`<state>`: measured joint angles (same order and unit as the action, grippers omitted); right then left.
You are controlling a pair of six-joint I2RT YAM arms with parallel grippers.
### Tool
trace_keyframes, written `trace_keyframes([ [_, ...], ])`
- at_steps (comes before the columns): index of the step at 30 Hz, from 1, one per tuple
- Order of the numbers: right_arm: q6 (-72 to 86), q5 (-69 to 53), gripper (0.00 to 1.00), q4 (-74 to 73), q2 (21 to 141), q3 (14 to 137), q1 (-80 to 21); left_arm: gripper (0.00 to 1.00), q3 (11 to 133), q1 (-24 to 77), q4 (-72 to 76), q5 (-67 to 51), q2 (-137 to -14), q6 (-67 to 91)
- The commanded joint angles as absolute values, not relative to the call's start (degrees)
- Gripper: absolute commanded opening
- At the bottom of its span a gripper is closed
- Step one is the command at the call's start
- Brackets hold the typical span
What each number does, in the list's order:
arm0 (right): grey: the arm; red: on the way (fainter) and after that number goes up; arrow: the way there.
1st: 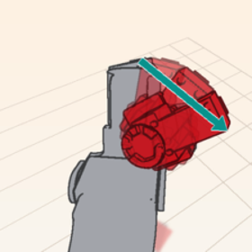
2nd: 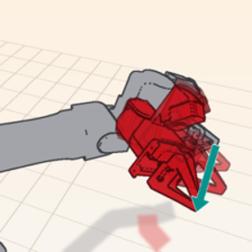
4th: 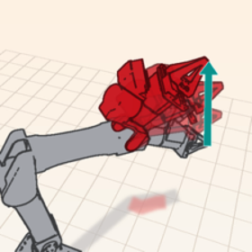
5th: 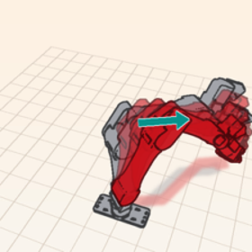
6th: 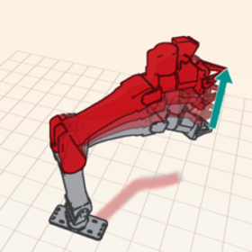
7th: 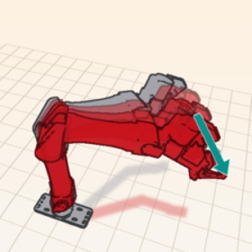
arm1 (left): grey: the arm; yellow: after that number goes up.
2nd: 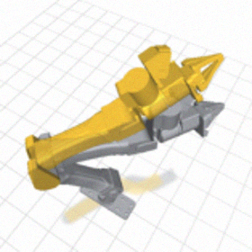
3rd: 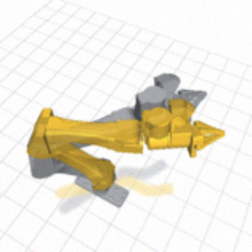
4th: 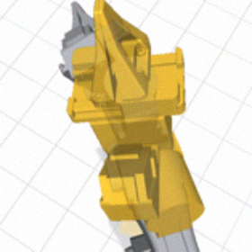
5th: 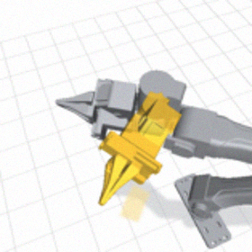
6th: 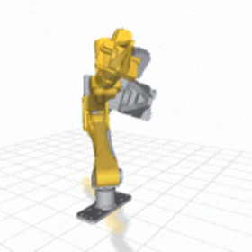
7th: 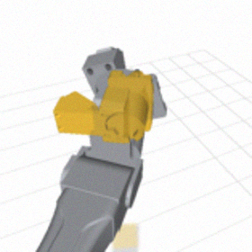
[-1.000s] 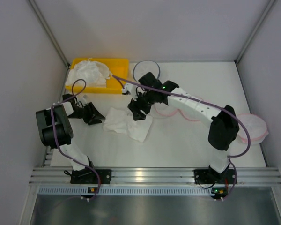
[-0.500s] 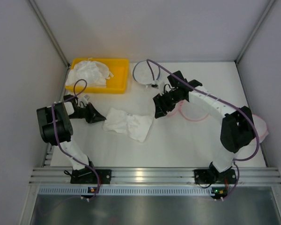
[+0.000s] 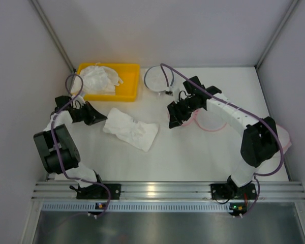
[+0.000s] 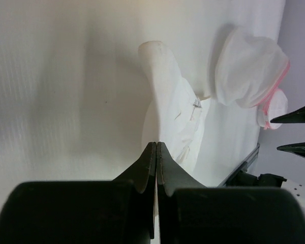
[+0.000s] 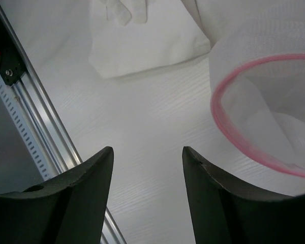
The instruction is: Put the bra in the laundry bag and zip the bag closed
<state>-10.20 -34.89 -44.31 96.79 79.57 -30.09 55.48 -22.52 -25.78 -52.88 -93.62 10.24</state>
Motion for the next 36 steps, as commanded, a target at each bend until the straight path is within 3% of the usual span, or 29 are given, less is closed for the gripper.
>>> trace_keyframes([
  [1,-11.51,-36.82,0.57,-44.82,94.04,81.56,-29.44,0.0,59.15,-22.76,-26.63,-53.88,-88.07,6.86],
  [7,-11.86,-37.18,0.57,-45.0,93.87,80.42,-29.36,0.0,62.05,-18.64,-32.69,-49.23,-84.99,0.53],
  [17,-12.83,-37.35,0.57,-46.23,92.72,79.1,-29.09,0.0,64.42,-1.77,-33.14,-32.0,-83.58,-5.1],
  [22,-9.59,-38.84,0.54,-40.9,93.25,77.17,-29.09,0.0,65.83,-1.05,-33.22,-29.53,-85.95,-4.22],
  [28,2.78,-38.59,0.3,-26.48,100.7,82.33,-32.6,0.0,64.6,-0.97,-33.22,-29.18,-86.22,-3.96],
  [36,8.26,-32.71,0.07,-24.0,114.25,94.48,-43.14,0.0,63.19,-1.49,-33.22,-28.83,-84.99,-4.83],
])
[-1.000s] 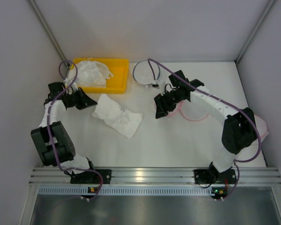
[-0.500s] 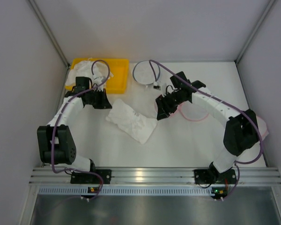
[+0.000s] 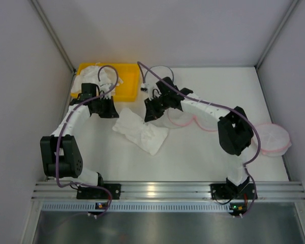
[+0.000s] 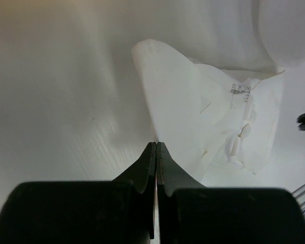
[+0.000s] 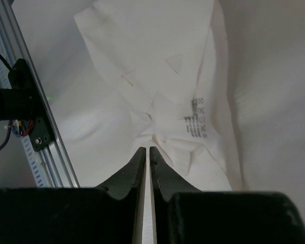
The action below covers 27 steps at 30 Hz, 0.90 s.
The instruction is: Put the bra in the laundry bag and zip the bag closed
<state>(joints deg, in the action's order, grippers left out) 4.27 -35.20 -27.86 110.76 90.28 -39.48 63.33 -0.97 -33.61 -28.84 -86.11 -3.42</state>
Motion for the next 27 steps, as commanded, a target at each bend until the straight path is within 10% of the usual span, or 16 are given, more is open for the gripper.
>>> trace_keyframes([
  [1,8.87,-32.09,0.05,-23.73,115.3,94.74,-43.5,0.0,63.28,-2.02,-33.22,-29.0,-84.99,-5.1],
  [16,14.76,-29.26,0.0,-19.42,130.25,102.91,-47.72,0.0,62.14,-3.69,-34.72,-33.92,-80.6,-8.08],
  [27,10.9,-30.76,0.13,-24.85,119.01,103.45,-45.54,0.0,61.26,-3.25,-34.8,-37.97,-78.92,-7.21],
])
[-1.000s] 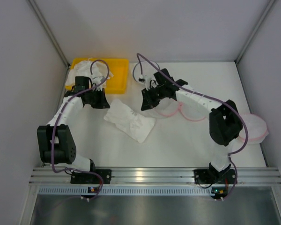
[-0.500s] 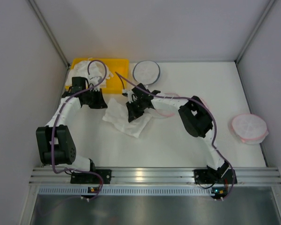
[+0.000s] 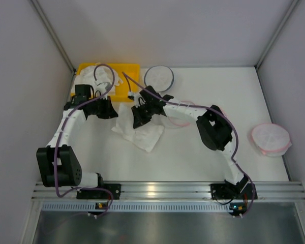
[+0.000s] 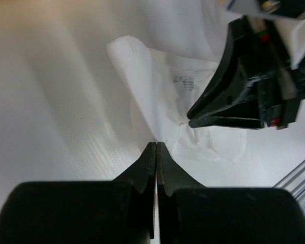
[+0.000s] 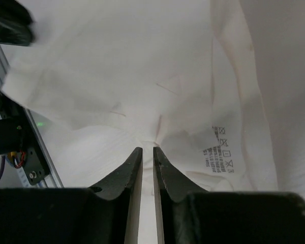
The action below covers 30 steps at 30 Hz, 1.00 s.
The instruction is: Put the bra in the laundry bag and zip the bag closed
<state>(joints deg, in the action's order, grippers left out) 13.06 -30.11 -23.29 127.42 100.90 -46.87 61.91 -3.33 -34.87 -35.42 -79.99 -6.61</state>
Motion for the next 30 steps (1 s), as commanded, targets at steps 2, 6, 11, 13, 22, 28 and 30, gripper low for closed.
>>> trace_keyframes([
  [2,9.06,-30.76,0.23,-26.53,115.94,101.78,-43.52,0.0,61.35,-3.16,-34.89,-38.14,-79.1,-6.86],
  [6,4.49,-30.5,0.29,-32.33,111.1,98.62,-39.82,0.0,61.87,-1.85,-34.89,-37.01,-79.36,-6.85],
  [11,2.29,-33.04,0.29,-35.77,105.3,94.31,-34.38,0.0,62.75,-0.35,-34.8,-32.27,-79.1,-7.03],
  [13,1.67,-33.92,0.29,-36.73,103.8,92.82,-33.58,0.0,63.37,3.68,-34.89,-26.32,-78.75,-7.82],
  [22,3.42,-37.17,0.24,-37.27,101.95,89.12,-29.89,0.0,65.92,18.97,-34.81,-6.95,-78.75,-10.81],
  [28,4.75,-39.99,0.21,-35.16,101.51,84.9,-29.35,0.0,67.59,24.78,-34.8,-0.79,-79.98,-10.73],
  [30,4.13,-39.99,0.2,-35.59,102.39,84.99,-30.23,0.0,67.41,24.79,-34.98,1.39,-79.98,-9.76],
])
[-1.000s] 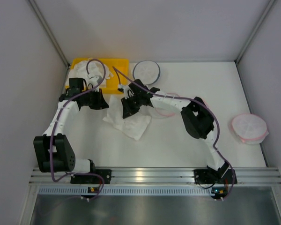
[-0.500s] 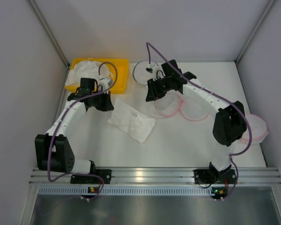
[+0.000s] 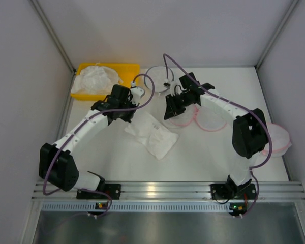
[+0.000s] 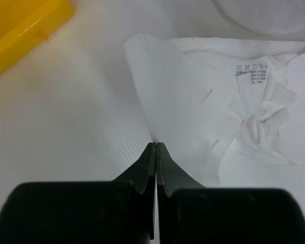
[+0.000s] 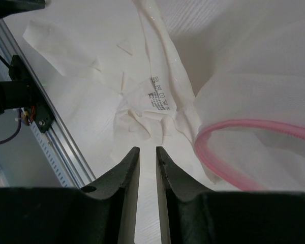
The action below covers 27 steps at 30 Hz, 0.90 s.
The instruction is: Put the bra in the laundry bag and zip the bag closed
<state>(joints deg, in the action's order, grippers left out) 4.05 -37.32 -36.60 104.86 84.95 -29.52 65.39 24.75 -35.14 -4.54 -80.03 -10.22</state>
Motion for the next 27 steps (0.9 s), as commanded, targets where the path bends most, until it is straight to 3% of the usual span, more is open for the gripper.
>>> trace_keyframes([
  [1,4.04,-39.99,0.2,-35.6,102.57,84.9,-31.37,0.0,67.33,24.7,-35.15,1.67,-79.55,-9.67],
  [7,7.64,-40.69,0.21,-29.45,105.29,83.85,-36.2,0.0,65.83,22.41,-36.47,0.54,-77.78,-13.18],
  [16,14.32,-41.92,0.22,-22.24,115.74,91.48,-40.16,0.0,66.62,10.3,-38.67,-6.5,-78.49,-21.96],
  [27,24.96,-45.97,0.22,-13.36,128.84,101.07,-41.31,0.0,66.62,8.96,-38.58,-13.97,-80.33,-23.73],
])
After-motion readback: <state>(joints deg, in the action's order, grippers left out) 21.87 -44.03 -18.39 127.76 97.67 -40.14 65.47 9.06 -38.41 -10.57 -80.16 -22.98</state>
